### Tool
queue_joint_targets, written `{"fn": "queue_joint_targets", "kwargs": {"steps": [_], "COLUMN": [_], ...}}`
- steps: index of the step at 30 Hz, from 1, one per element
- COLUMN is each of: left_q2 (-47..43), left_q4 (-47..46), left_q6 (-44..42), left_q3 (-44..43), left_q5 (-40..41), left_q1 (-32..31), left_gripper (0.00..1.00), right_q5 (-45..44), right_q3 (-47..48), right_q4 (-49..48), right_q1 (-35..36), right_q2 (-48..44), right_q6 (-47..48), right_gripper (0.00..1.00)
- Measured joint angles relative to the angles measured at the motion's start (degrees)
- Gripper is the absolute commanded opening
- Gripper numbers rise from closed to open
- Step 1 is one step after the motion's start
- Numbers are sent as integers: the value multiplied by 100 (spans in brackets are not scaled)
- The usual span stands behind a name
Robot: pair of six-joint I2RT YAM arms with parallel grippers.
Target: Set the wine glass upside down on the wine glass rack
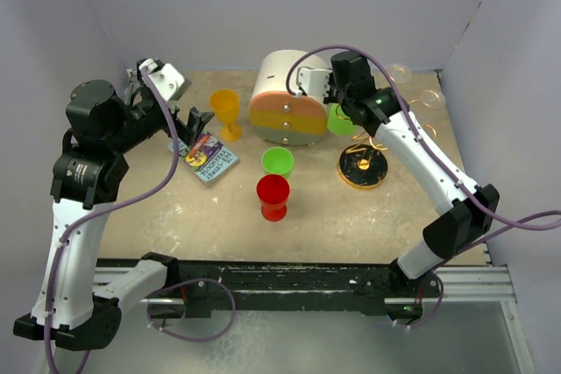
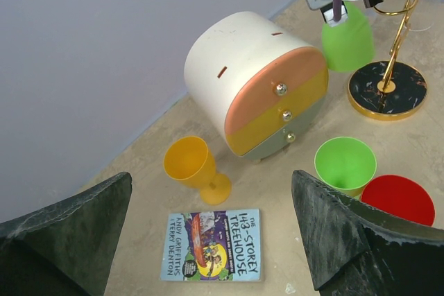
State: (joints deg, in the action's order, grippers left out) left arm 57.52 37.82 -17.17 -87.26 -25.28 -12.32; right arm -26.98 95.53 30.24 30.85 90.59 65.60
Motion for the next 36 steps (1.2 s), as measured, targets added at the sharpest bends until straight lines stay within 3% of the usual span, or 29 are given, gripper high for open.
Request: {"fn": "queue_joint_targets", "kwargs": {"steps": [36], "left_q2": [-33], "left_q4": [0], "left_q6": [0], "left_q3": [63], "left_q5": [-20], "left_q1": [0], "left_gripper": [99], "right_q5": [168], "right_q3": [251], "right_q4": [83], "right_q1": [181], "right_q2": [2], "right_q6": [-417], "right_gripper": [22]}}
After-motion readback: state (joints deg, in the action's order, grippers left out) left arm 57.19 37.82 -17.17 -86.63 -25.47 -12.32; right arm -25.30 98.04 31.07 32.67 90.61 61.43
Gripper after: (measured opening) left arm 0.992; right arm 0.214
